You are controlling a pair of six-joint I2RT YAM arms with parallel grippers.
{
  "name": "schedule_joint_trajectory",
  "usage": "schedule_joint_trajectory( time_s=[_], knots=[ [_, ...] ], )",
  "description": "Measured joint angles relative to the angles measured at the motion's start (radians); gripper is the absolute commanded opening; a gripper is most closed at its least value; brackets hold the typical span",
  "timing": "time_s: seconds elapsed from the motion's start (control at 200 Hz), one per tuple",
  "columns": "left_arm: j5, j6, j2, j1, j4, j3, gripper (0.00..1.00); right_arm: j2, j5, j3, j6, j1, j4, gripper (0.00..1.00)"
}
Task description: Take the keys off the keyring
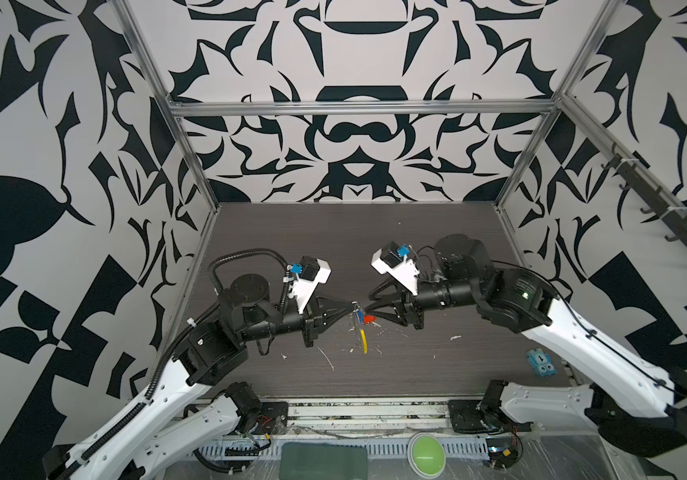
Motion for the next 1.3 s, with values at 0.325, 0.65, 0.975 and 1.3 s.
schedule_joint_trajectory(
  time_s=[0.325,0.65,0.975,1.3],
  knots=[
    [-0.103,-0.070,-0.103,0.000,0.227,-0.118,0.00,-0.077,0.201,-0.220,0.017,0.112,0.263,0.46],
    [-0.113,-0.114,-0.103,0.000,0.293,-0.134,0.00,-0.052,0.300,-0.293,-0.012,0.211,0.450,0.48],
    [-0.085,-0.129,-0.087,0.000,0.315,-0.134,0.00,-0.021,0.419,-0.292,-0.045,0.229,0.521,0.46],
    [-0.067,-0.132,-0.085,0.000,0.315,-0.134,0.00,-0.021,0.447,-0.280,-0.081,0.231,0.521,0.36]
  ],
)
